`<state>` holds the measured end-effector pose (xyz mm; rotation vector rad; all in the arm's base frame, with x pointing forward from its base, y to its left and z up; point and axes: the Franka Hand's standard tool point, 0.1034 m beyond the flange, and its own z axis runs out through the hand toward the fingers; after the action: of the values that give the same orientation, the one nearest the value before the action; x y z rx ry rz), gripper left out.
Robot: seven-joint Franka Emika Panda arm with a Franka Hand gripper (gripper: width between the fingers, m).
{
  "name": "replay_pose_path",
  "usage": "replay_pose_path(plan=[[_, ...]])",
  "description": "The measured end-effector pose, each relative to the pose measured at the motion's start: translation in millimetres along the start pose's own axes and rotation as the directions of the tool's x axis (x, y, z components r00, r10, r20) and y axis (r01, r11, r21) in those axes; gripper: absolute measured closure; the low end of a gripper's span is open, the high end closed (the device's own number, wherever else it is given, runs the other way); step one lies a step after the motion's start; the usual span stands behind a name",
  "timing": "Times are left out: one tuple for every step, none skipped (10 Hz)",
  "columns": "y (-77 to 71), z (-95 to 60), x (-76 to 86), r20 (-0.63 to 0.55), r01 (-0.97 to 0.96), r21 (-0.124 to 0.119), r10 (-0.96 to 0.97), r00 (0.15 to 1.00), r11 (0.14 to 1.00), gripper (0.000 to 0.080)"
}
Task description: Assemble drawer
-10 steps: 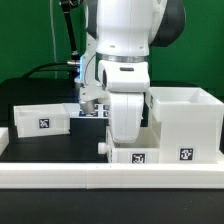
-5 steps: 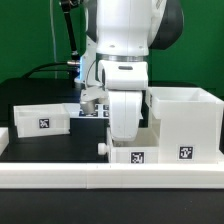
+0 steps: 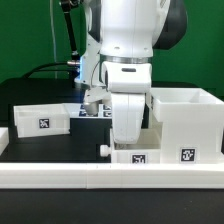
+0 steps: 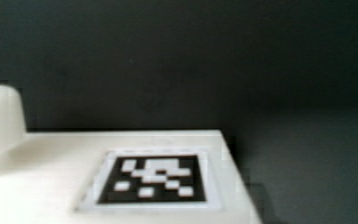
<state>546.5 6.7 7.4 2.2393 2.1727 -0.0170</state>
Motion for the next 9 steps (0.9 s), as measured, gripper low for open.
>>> replay_pose_path(plan=[[0.2, 0.2, -0.4, 0.001, 0.006, 0.005, -0.006, 1.000, 1.000, 0.0757], [1.0, 0.3, -2.0, 0.003, 0.022, 0.004, -0.022, 1.000, 1.000, 0.0757], [1.7, 0.2, -3.2, 0.012, 0.043, -0.001, -0.043, 0.999, 0.999, 0.0757], [0.9, 0.2, -4.1, 0.011, 0.023, -0.020, -0.023, 1.000, 1.000, 0.0757], [-3.2, 0.7, -6.7, 0.009, -0.004, -0.026, 0.004, 1.000, 1.000, 0.0757], [-2.6, 0.5, -7.2, 0.009, -0.003, -0.026, 0.003, 1.000, 1.000, 0.0757], [-2.6, 0.6, -7.2, 0.009, -0.003, -0.026, 0.003, 1.000, 1.000, 0.0757], [-2.6, 0.7, -7.2, 0.009, -0.003, -0.025, 0.003, 1.000, 1.000, 0.0757], [-2.6, 0.7, -7.2, 0.009, -0.003, -0.025, 0.003, 1.000, 1.000, 0.0757]])
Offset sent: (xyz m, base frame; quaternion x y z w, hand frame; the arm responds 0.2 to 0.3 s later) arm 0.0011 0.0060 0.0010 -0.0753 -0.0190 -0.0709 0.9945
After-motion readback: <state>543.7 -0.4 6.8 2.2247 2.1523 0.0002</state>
